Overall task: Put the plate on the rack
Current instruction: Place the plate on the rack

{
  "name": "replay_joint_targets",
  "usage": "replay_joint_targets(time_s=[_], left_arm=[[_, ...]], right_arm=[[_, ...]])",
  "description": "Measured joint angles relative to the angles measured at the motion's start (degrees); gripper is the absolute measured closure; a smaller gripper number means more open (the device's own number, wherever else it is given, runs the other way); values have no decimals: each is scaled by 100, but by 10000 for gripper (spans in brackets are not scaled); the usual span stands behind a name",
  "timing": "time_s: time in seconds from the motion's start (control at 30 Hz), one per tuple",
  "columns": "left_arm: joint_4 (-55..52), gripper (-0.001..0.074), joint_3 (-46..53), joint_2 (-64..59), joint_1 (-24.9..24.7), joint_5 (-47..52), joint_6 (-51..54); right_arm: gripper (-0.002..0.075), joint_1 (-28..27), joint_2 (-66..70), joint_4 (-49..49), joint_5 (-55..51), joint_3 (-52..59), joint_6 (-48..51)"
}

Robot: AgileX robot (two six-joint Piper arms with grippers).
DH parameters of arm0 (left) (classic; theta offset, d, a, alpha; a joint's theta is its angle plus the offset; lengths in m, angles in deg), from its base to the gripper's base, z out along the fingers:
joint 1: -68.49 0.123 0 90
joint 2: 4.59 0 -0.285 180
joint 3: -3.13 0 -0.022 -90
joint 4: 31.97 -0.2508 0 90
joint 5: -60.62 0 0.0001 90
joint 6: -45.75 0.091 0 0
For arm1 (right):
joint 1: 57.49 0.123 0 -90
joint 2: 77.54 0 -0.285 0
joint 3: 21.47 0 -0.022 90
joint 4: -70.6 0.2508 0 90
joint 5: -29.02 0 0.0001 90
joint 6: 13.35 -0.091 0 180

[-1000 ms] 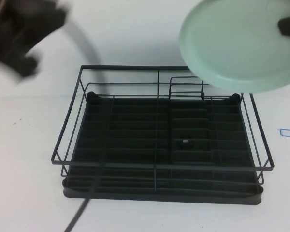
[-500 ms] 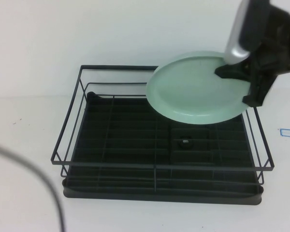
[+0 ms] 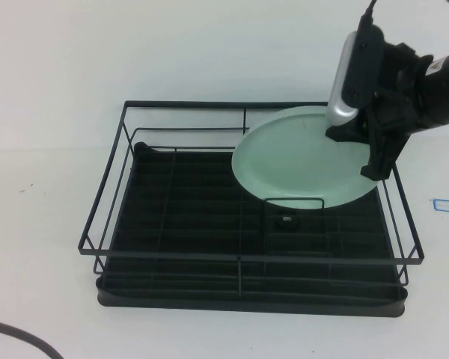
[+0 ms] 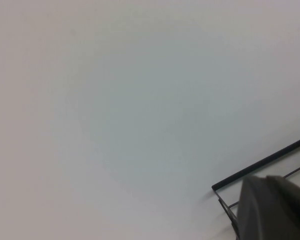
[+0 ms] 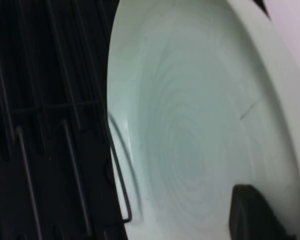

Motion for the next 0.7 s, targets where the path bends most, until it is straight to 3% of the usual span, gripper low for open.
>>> replay_joint_targets(time_s=[0.47,0.57,0.7], left_arm=[[12,734,171,0,0,-136,0],[12,734,195,0,0,-181,0],[23,734,270,0,0,-326,0]], right_arm=[[578,26,526,-45,62,0,38],[512,26,549,-45,27,0,38],[327,35,563,-22,3,0,14]])
